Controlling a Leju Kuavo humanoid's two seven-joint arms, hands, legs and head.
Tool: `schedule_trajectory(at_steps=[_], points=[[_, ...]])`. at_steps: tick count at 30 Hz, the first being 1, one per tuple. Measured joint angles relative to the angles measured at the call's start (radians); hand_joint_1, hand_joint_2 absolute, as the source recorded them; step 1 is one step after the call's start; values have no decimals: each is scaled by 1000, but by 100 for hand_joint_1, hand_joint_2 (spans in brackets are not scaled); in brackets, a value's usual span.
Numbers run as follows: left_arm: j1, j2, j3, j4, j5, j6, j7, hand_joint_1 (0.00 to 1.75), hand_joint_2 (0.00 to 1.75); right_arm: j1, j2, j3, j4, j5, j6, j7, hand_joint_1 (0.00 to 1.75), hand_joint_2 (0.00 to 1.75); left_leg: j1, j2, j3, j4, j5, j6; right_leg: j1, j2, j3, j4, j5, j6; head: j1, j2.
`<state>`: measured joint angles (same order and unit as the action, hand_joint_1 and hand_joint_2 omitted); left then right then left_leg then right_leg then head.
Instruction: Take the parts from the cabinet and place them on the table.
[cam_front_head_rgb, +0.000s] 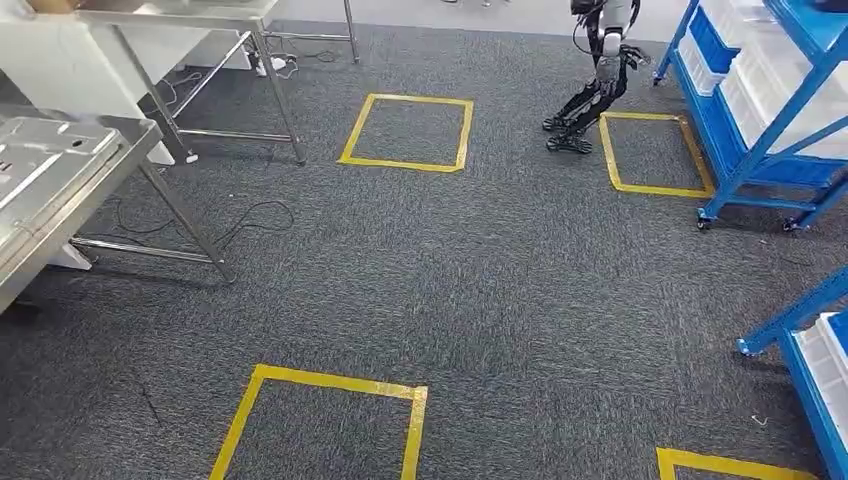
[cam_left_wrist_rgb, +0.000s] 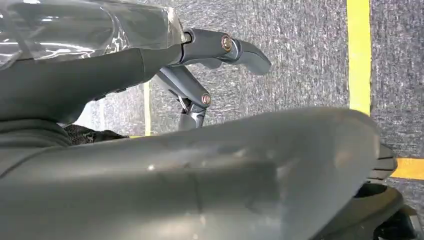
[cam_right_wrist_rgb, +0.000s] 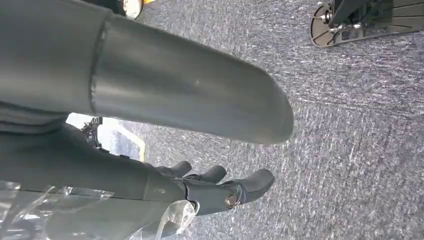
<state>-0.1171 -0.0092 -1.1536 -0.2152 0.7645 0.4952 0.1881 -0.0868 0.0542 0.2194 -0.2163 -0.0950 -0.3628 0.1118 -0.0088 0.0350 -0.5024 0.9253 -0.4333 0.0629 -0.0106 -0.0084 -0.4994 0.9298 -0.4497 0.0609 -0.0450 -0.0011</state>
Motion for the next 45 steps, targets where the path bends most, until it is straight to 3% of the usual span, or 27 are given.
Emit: schedule_trajectory(at_steps=[1,2,4,6,7,8,10,11,12,16,17,19,20,21,22,23,25,26,27,30,32,35,36,37,38,41,45], points=[[1,-1,0,0,0,0,0,0,0,0,-1,0,0,0,0,0,0,0,17,1,14,-20,14,-6,-2,2,0,9,-6,1,0,0],[-1,-1,0,0,-1,0,-1,0,0,0,-2,0,0,0,-1,0,0,0,14,0,16,-27,16,-1,1,5,-19,49,-37,5,2,0],[0,-1,0,0,-1,0,-2,0,0,3,-2,1,0,0,-2,0,0,0,14,2,13,-27,17,1,-2,9,-93,202,-117,12,2,0],[0,-2,0,0,-1,-1,-2,0,0,5,-2,1,0,-1,-4,1,0,0,14,3,12,-26,17,0,-8,9,-158,328,-153,20,2,0],[1,-2,0,0,-1,-1,-2,0,0,6,-2,2,0,-1,-4,1,0,0,15,2,12,-25,16,-2,-12,8,-155,315,-132,25,2,0],[1,-2,0,0,-1,-1,-2,0,0,6,-2,2,0,-2,-4,2,0,0,18,1,15,-24,13,-7,-19,8,-122,247,-87,31,2,0],[1,-2,0,0,-1,-1,-2,0,0,6,-4,2,0,-2,-4,1,0,0,24,1,21,-15,5,-20,-32,1,-19,44,8,44,2,0],[0,0,0,0,-1,-1,-2,0,0,6,-1,2,0,-2,-4,1,0,0,20,1,18,-9,-3,-32,-23,3,-5,12,-9,43,2,0],[-1,0,0,0,-2,-1,-2,0,0,5,-1,3,0,-2,-4,1,0,0,18,1,15,0,-9,-40,-27,11,-6,7,-3,20,1,0],[-2,-1,0,0,-4,-1,-3,0,0,5,-2,3,0,-2,-7,1,0,0,33,-1,15,2,-13,-57,-13,15,-7,12,-6,-18,1,0],[-2,-1,0,0,-5,-1,-3,0,0,5,-3,3,0,-2,-7,1,0,0,34,-12,-1,45,-41,-57,-12,15,-5,11,-8,-23,1,0],[-2,-1,0,0,-5,-1,-4,0,0,4,-3,3,0,-1,-7,1,0,0,31,-18,-80,206,-116,-57,-8,15,-5,11,-10,-30,0,0],[1,-1,0,0,-5,-1,-4,0,0,4,-3,3,0,-1,-7,0,0,0,30,-21,-135,311,-151,-54,-3,18,-4,12,-12,-34,1,0],[3,-1,0,0,-5,-1,-4,0,0,4,-3,3,0,-2,-7,0,0,0,28,-23,-168,367,-158,-50,1,21,-2,12,-15,-37,1,0],[5,-1,0,0,-5,-1,-5,0,0,4,-3,3,0,-2,-7,0,0,0,26,-24,-176,370,-148,-46,4,24,1,12,-16,-39,1,0],[5,-1,0,0,-5,-1,-5,0,0,4,-3,3,0,-2,-7,0,0,0,21,-25,-165,331,-114,-37,6,27,6,12,-19,-41,1,0],[3,-1,0,0,-5,0,-5,0,0,4,-3,3,0,-2,-7,0,0,0,7,-28,-79,124,2,-14,8,34,19,12,-26,-40,0,0],[3,-1,0,0,-5,0,-5,0,0,5,-2,3,0,-2,-7,0,0,0,-2,-33,-49,43,28,-4,6,36,20,11,-29,-39,0,0],[1,0,0,0,-5,0,-5,0,0,2,0,3,0,-3,-7,0,0,0,-7,-33,-45,31,12,0,13,36,21,12,-32,-32,0,0],[2,0,0,0,-3,0,-5,0,0,6,1,4,0,-3,-7,0,0,0,-15,-35,-45,31,8,15,4,33,22,3,-38,-15,0,0],[2,0,0,0,-4,0,-6,0,0,1,1,5,0,-3,-7,-1,0,0,-3,-36,-16,-3,21,18,7,23,21,30,-54,-4,2,0],[0,-1,0,0,-4,-1,-6,0,0,2,1,7,0,-3,-7,-1,0,0,-4,-28,-5,-3,13,27,3,21,-104,255,-153,9,2,0],[1,-1,0,0,-4,-2,-6,0,0,2,1,9,0,-3,-6,-1,0,0,-5,-26,-2,-3,9,28,1,20,-146,320,-167,13,2,0],[2,-2,0,0,-4,-2,-6,0,0,2,1,10,0,-3,-6,0,0,0,-5,-26,3,-3,4,28,0,20,-168,339,-154,15,2,0],[2,-2,0,0,-4,-2,-6,0,0,3,1,11,0,-3,-6,1,0,0,-5,-27,10,-3,-1,26,-1,19,-160,302,-115,17,2,0],[2,0,0,0,-4,-22,-14,0,0,5,-1,11,0,-7,-6,4,0,0,-5,-28,36,-3,-20,17,-2,6,-48,30,42,9,2,0],[-8,36,0,0,0,-89,-30,0,0,2,-5,11,0,-14,-3,10,0,0,-5,-22,36,-2,-37,-7,14,12,-39,11,22,-25,0,0]])
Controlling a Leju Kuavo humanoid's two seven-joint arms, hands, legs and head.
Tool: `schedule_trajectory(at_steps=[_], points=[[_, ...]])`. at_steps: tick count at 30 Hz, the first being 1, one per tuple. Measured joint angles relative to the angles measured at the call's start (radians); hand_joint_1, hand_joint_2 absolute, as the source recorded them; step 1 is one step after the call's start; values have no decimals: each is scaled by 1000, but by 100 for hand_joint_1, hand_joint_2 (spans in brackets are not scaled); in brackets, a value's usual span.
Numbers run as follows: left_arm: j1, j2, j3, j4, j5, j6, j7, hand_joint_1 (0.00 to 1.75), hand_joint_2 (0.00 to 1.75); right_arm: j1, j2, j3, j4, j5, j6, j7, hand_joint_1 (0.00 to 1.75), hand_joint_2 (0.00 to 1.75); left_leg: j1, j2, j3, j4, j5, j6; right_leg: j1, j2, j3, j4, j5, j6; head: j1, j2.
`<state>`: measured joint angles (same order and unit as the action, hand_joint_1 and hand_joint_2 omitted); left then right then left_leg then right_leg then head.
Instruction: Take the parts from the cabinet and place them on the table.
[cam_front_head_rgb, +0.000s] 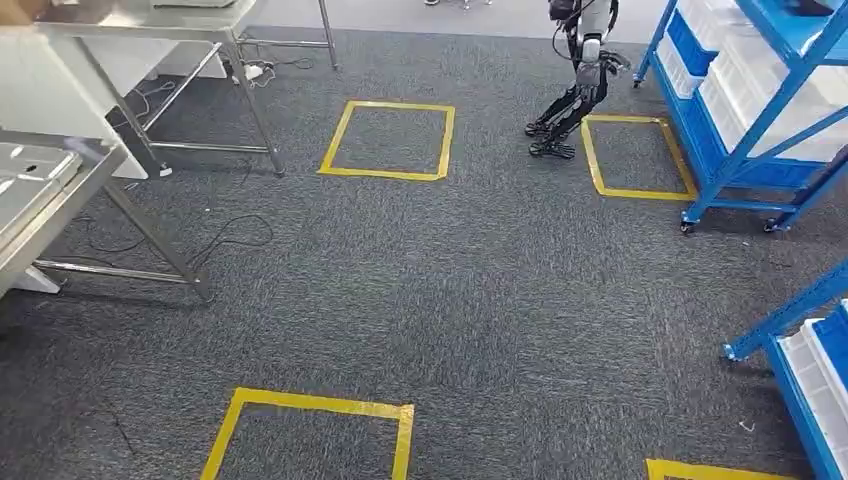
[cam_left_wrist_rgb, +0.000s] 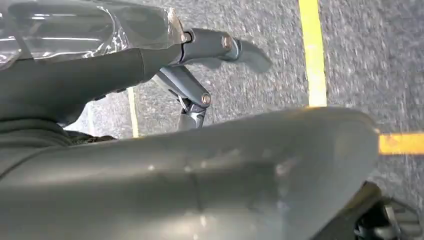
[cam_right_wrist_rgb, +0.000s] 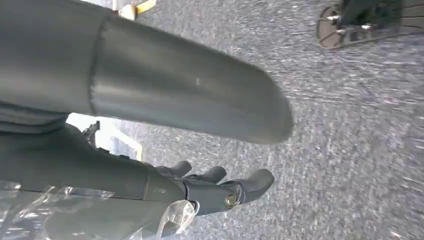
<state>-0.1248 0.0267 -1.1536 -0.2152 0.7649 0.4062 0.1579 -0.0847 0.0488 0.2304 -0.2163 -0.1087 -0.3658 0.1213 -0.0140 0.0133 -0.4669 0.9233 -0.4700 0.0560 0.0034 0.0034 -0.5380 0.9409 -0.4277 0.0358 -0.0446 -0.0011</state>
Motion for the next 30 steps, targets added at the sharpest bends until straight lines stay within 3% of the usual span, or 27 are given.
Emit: schedule_trajectory(at_steps=[2,3,4,5,6,7,8,9,11,12,16,17,19,21,22,23,24,26,27,28,30], points=[[-5,34,0,-1,1,-30,-5,0,0,-1,-1,0,0,-2,5,3,0,0,5,-3,5,17,-15,-12,-8,2,12,-11,4,-12,0,0],[-8,46,0,-3,3,-40,-5,0,0,0,-2,0,0,-5,6,4,0,0,3,-4,-11,53,-36,-17,-9,2,15,-12,0,-18,-2,0],[-9,74,0,-6,6,-51,-6,0,0,0,-6,0,0,-6,7,5,0,0,9,-5,-66,162,-89,-25,-9,0,18,-11,-2,-24,-2,0],[-9,95,0,-11,6,-58,-2,0,0,-1,-6,1,0,-7,8,5,0,0,13,-5,-113,249,-122,-30,-9,1,19,-11,-5,-27,-2,0],[-5,115,0,-19,6,-59,5,0,0,-1,-6,1,0,-8,10,5,0,0,15,-5,-166,337,-148,-35,-9,5,21,-11,-8,-28,-2,0],[-2,126,0,-23,6,-59,10,0,0,-1,-7,1,0,-8,10,5,0,0,17,-5,-191,370,-145,-38,-9,8,24,-11,-10,-28,-2,0],[1,159,0,-40,6,-59,21,0,0,0,-8,2,0,-9,11,5,0,0,21,-5,-195,352,-116,-41,-10,11,30,-11,-15,-27,-2,0],[4,183,0,-60,3,-57,32,0,0,0,-8,3,0,-11,12,5,0,0,24,-5,-168,277,-61,-43,-11,15,39,-11,-20,-23,-2,0],[8,221,0,-95,-6,-38,59,0,0,0,-8,6,0,-17,13,4,0,0,27,-5,-87,78,45,-43,-13,16,57,-11,-32,-16,-2,0],[11,244,0,-123,-16,-19,82,0,0,2,-8,6,0,-19,13,4,0,0,23,-5,-71,25,57,-42,-6,17,58,-9,-39,-9,-3,0],[38,349,0,-287,-60,86,212,0,0,-1,-10,8,0,-30,10,6,0,0,16,-5,-68,23,49,-21,-8,20,63,-13,-53,9,-2,0],[46,374,1,-333,-72,108,238,0,0,-1,-13,9,0,-32,10,6,0,0,23,-5,-56,14,53,-12,-13,18,66,-2,-61,15,-2,0],[60,419,3,-422,-87,137,272,0,0,-1,-13,12,0,-38,10,9,0,0,21,-4,-50,15,48,-1,-14,10,11,115,-124,19,-1,0],[74,480,4,-511,-100,158,305,0,0,1,-13,16,0,-39,10,10,0,0,18,-3,-47,16,42,5,-15,9,-88,290,-193,24,-1,0],[84,512,6,-575,-108,175,329,0,0,1,-13,18,0,-40,10,10,0,0,16,-2,-42,16,37,5,-15,8,-139,366,-204,25,-1,0],[89,530,6,-612,-113,183,344,0,0,1,-13,19,0,-40,10,10,0,0,16,-2,-38,16,33,5,-15,8,-148,364,-187,25,-2,0],[96,562,8,-661,-119,196,364,0,0,1,-14,21,0,-41,9,11,0,0,17,-3,-28,16,26,2,-15,7,-131,308,-138,24,-1,0],[111,618,11,-761,-129,217,398,0,0,2,-16,24,0,-42,9,13,0,0,18,-5,-6,16,11,-5,-16,4,-53,121,-28,19,-2,0],[118,645,16,-803,-133,228,413,0,0,5,-17,25,0,-42,8,13,0,0,17,-4,-9,16,4,-12,-16,-1,-25,46,3,16,-1,0],[120,665,18,-836,-136,233,423,0,0,4,-17,26,1,-43,7,13,0,0,8,-5,-5,26,-10,-18,-13,-1,-17,28,-6,11,-2,0],[127,720,28,-928,-138,248,443,0,0,-1,-18,31,1,-44,7,14,0,0,15,-4,1,16,-15,-31,-2,1,-16,33,-14,-6,-2,0]])
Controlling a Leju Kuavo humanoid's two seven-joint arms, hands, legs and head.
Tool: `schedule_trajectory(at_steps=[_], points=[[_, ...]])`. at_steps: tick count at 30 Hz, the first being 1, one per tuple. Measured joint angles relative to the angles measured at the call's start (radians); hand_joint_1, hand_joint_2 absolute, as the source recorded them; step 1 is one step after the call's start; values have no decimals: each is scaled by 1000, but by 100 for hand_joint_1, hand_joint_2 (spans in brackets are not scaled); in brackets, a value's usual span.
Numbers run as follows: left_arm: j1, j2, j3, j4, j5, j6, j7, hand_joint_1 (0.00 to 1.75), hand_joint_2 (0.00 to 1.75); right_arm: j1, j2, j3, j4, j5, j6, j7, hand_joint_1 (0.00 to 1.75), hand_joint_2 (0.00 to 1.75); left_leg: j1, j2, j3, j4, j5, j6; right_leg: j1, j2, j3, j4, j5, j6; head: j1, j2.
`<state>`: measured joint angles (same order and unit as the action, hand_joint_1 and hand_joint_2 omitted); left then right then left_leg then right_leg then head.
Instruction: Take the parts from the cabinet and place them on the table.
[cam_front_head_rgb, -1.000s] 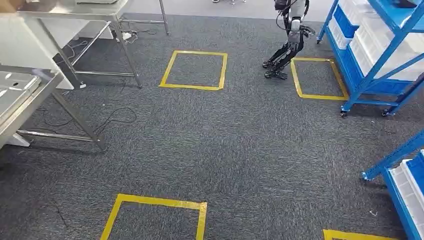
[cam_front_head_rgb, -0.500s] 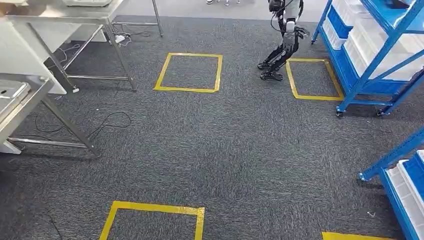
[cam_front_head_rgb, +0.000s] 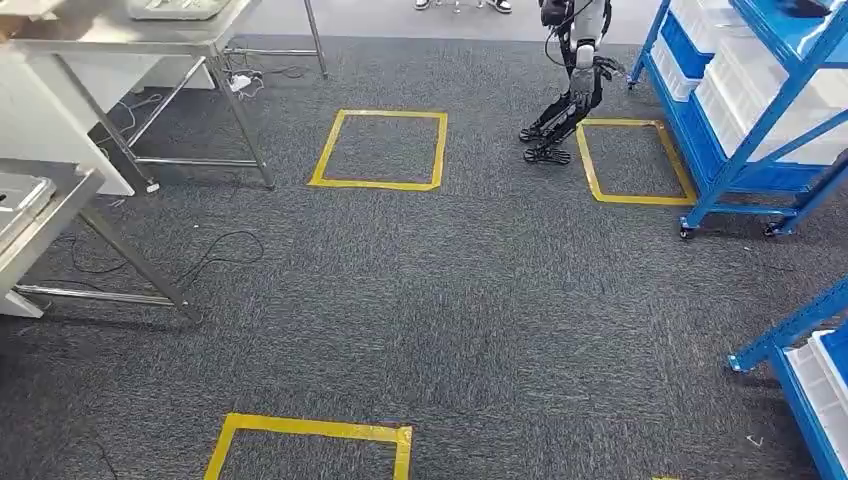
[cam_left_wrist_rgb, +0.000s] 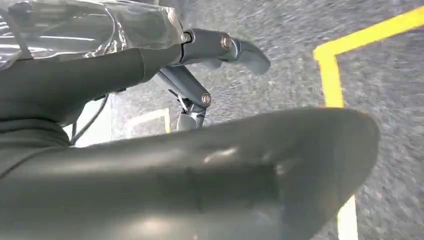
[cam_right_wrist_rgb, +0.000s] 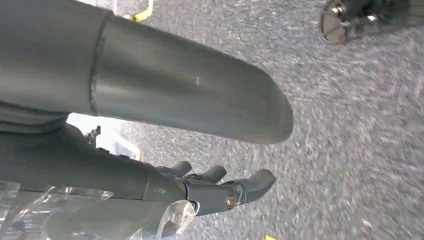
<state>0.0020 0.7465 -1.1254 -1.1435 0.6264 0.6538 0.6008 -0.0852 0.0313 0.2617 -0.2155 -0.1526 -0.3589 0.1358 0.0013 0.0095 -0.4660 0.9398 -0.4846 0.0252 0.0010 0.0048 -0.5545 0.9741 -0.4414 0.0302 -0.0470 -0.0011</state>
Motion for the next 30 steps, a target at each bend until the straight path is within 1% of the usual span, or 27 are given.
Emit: schedule_trajectory(at_steps=[1,2,3,4,5,6,7,8,9,10,12,13,14,15,17,18,19,20,21,22,23,24,25,27,28,29,30], points=[[4,12,2,-35,-2,5,8,0,0,0,-2,0,0,-1,0,0,0,0,5,0,0,0,-2,-5,5,1,0,0,-1,-4,0,0],[7,39,5,-69,-2,10,17,0,0,-1,-2,1,0,-2,0,2,0,0,6,0,3,0,-5,-10,5,1,1,-2,-1,-11,0,0],[13,65,10,-114,-2,18,30,0,0,-4,-2,3,-1,-3,0,2,0,0,13,-1,4,23,-22,-15,-1,1,10,-7,-1,-19,0,0],[22,89,16,-146,-1,24,39,0,0,-3,-5,4,-1,-5,0,3,0,0,11,-1,-24,83,-50,-18,0,0,14,-7,-6,-25,-1,0],[27,107,20,-176,-1,29,45,0,0,-3,-6,5,-1,-6,0,4,0,0,12,-2,-57,141,-74,-20,1,0,16,-7,-8,-29,0,0],[33,135,26,-217,3,35,54,0,0,-3,-6,9,-1,-6,0,5,0,0,12,-2,-112,234,-107,-23,3,0,18,-7,-12,-33,0,0],[42,164,29,-260,5,39,60,0,0,-2,-6,14,-1,-6,0,6,0,0,10,-2,-172,329,-136,-25,4,1,21,-7,-16,-34,0,0],[52,186,33,-306,15,41,68,0,0,-1,-6,18,-1,-5,0,8,0,0,10,-2,-209,375,-137,-25,6,2,26,-7,-21,-35,0,0],[63,216,41,-345,29,43,73,0,0,-1,-6,20,-1,-5,0,8,0,0,10,-2,-215,363,-111,-23,7,4,34,-7,-26,-34,0,0],[74,248,53,-379,42,43,76,0,0,-1,-6,23,-1,-5,0,7,0,0,8,-2,-197,303,-61,-19,8,6,45,-7,-33,-34,0,0],[86,306,72,-431,60,45,76,0,0,-1,-6,29,-1,-5,0,7,0,0,2,-3,-121,102,61,-5,7,7,70,-8,-48,-31,0,0],[90,329,79,-452,66,46,75,0,0,3,-6,31,0,-5,0,7,0,0,-4,-4,-105,39,80,4,5,7,71,-9,-53,-28,-1,0],[93,344,82,-473,69,46,72,0,0,-5,-6,34,-1,-4,0,7,0,0,-10,-4,-102,35,76,6,12,11,72,-7,-61,-21,0,0],[99,365,90,-494,72,46,69,0,0,-4,-6,35,-1,-5,1,7,0,0,-12,-4,-103,35,72,9,10,11,73,-8,-64,-16,0,0],[108,382,99,-521,75,45,67,0,0,-4,-7,38,-1,-4,1,7,0,0,-14,-4,-102,33,67,18,8,10,78,-17,-68,-9,0,0],[110,392,102,-530,75,45,67,0,0,-6,-8,40,-1,-4,1,6,0,0,-2,-5,-88,21,73,23,13,8,83,-13,-75,-2,0,0],[112,402,105,-546,76,45,66,0,0,-4,-9,42,-1,-4,1,6,0,0,-1,-7,-81,18,72,26,11,6,73,22,-94,4,0,0],[112,408,108,-556,77,45,64,0,0,-3,-9,43,-1,-2,1,6,0,0,-1,-6,-79,18,68,32,8,5,40,86,-129,6,0,0],[115,411,111,-561,82,44,61,0,0,-2,-9,44,-1,-2,3,6,0,0,-1,-5,-76,18,64,34,7,5,-6,170,-168,9,0,0],[121,416,115,-569,87,41,57,0,0,-2,-9,46,-1,1,4,6,0,0,-1,-5,-73,18,60,36,5,5,-66,271,-206,12,0,0],[123,417,118,-572,92,39,53,0,0,-2,-8,48,-1,2,5,5,0,0,-2,-4,-70,18,55,36,4,5,-103,325,-212,13,0,0],[125,421,121,-575,100,36,49,0,0,-1,-8,49,-1,3,6,5,0,0,-2,-4,-65,18,51,35,4,4,-116,326,-191,14,0,0],[126,424,122,-578,102,33,45,0,0,0,-8,50,-1,3,6,5,0,0,-1,-5,-57,18,45,34,4,4,-102,278,-148,13,0,0],[130,430,127,-581,113,26,37,0,0,0,-9,52,-1,3,7,4,0,0,0,-6,-36,18,32,28,3,3,-28,98,-36,10,0,0],[132,433,129,-583,114,24,33,0,0,5,-9,53,0,3,7,3,0,0,0,-6,-38,17,25,23,3,-1,0,17,-4,5,0,0],[132,436,129,-583,117,22,32,0,0,3,-9,56,0,3,7,2,0,0,-7,-8,-37,22,19,16,6,0,7,6,-13,-1,0,0],[132,440,131,-585,120,21,32,0,0,2,-9,57,0,3,7,2,0,0,-6,-7,-39,21,18,14,7,1,4,7,-12,-5,0,0]])
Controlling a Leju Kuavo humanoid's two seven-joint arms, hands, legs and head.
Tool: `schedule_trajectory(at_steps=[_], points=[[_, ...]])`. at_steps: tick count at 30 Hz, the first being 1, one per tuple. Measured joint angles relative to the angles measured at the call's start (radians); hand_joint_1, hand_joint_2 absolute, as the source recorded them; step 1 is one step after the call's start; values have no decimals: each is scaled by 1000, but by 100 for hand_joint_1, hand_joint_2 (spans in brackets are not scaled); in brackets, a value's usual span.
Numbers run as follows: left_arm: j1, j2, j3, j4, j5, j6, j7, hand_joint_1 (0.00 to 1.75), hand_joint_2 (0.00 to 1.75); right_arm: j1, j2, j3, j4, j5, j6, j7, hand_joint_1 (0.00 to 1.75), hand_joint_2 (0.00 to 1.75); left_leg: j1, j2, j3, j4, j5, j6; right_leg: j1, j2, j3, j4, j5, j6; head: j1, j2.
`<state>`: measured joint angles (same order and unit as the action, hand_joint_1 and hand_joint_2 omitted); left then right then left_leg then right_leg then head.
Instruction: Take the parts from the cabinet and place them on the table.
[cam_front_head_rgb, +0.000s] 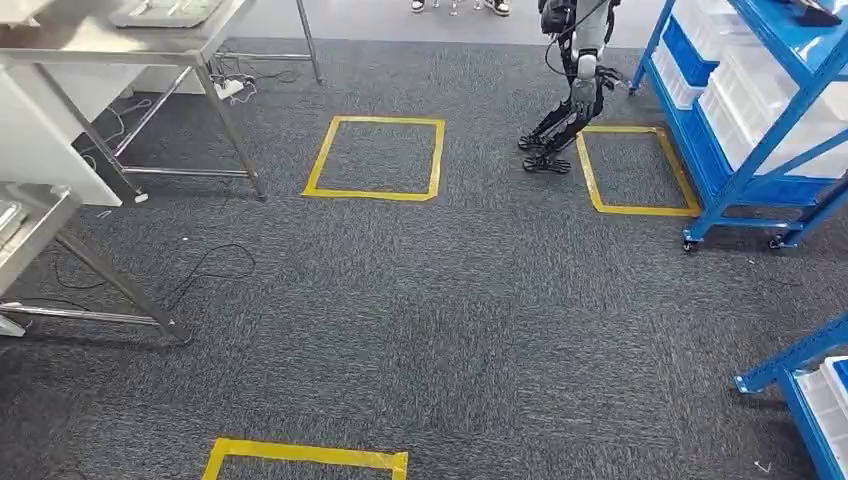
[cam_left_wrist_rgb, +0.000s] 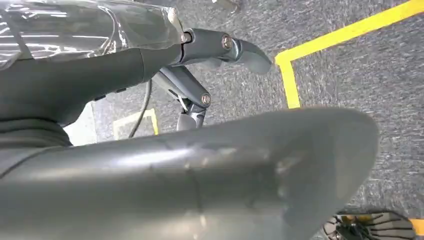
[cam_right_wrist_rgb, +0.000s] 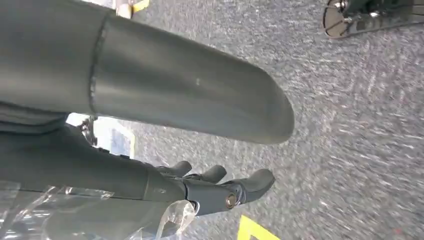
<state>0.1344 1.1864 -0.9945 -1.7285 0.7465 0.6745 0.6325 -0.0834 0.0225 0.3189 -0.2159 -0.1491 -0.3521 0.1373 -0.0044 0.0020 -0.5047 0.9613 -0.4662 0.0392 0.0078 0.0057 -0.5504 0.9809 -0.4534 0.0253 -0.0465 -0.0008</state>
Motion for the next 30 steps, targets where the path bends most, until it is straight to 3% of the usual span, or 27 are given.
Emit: schedule_trajectory(at_steps=[2,4,5,7,8,9,10,11,12,13,15,16,17,18,21,23,30], points=[[1,8,6,0,8,-2,-3,0,0,0,0,1,0,0,0,-1,0,0,2,0,5,-5,-3,-8,5,1,1,-1,-5,-9,-1,0],[7,15,13,0,12,-5,-8,0,0,-2,0,3,0,0,1,-3,0,0,7,-1,0,27,-24,-18,-3,1,11,-9,-4,-20,-2,0],[8,19,16,-1,13,-8,-11,0,0,-1,0,3,0,1,1,-3,0,0,7,0,-27,81,-51,-24,-4,-1,15,-9,-8,-26,-2,0],[11,21,17,-1,19,-11,-16,0,0,0,-1,4,0,1,2,-3,0,0,11,0,-126,263,-120,-33,-3,-1,20,-9,-14,-32,-2,0],[13,21,17,-1,24,-14,-18,0,0,0,-1,4,0,1,3,-3,0,0,12,0,-163,323,-133,-35,-3,0,23,-9,-17,-33,-2,0],[16,21,17,-1,29,-16,-18,0,0,0,-1,5,0,1,3,-4,0,0,13,0,-192,350,-121,-36,-2,2,30,-9,-22,-33,-2,0],[17,21,18,-1,31,-16,-18,0,0,0,0,6,0,1,3,-5,0,0,13,-1,-188,324,-94,-35,-2,4,36,-9,-25,-32,-2,0],[18,22,19,-1,32,-17,-18,0,0,0,0,7,0,1,3,-5,0,0,13,-1,-165,266,-54,-32,-2,5,44,-9,-28,-32,-2,0],[18,27,22,-1,32,-17,-18,0,0,0,0,10,0,1,3,-5,0,0,13,-1,-113,135,21,-28,-2,6,57,-9,-36,-29,-2,0],[18,30,23,-1,35,-16,-18,0,0,0,1,11,0,1,4,-5,0,0,12,-1,-78,47,64,-21,-2,6,63,-9,-41,-26,-2,0],[19,35,24,-1,47,-16,-18,0,0,-3,0,13,0,1,5,-5,0,0,3,0,-69,16,57,-17,5,10,63,-9,-52,-14,-2,0],[22,36,25,-1,49,-16,-18,0,0,-2,-1,14,0,1,6,-6,0,0,8,-2,-62,10,64,-26,12,9,64,-5,-62,-25,-2,0],[23,37,26,-1,49,-16,-18,0,0,-2,-1,14,0,1,6,-6,0,0,7,-2,-62,11,62,-30,7,9,63,-6,-55,-52,-2,0],[24,38,27,-1,50,-17,-18,0,0,-2,-1,15,0,0,7,-6,0,0,6,-3,-63,11,63,-29,7,8,63,-6,-55,-51,-1,0],[26,41,36,-1,63,-23,-18,0,0,-3,-1,18,0,0,11,-8,0,0,3,-4,-64,12,61,-24,7,8,66,-13,-53,-42,-1,0],[27,42,40,-1,64,-29,-20,0,0,-2,-1,19,0,0,15,-7,0,0,2,-3,-64,12,59,-20,6,8,68,-18,-52,-26,-1,0],[27,44,42,-28,27,4,15,0,0,-2,-1,19,0,-21,18,-5,0,0,1,-3,-63,12,59,-16,3,8,69,-20,-51,-17,-2,0]])
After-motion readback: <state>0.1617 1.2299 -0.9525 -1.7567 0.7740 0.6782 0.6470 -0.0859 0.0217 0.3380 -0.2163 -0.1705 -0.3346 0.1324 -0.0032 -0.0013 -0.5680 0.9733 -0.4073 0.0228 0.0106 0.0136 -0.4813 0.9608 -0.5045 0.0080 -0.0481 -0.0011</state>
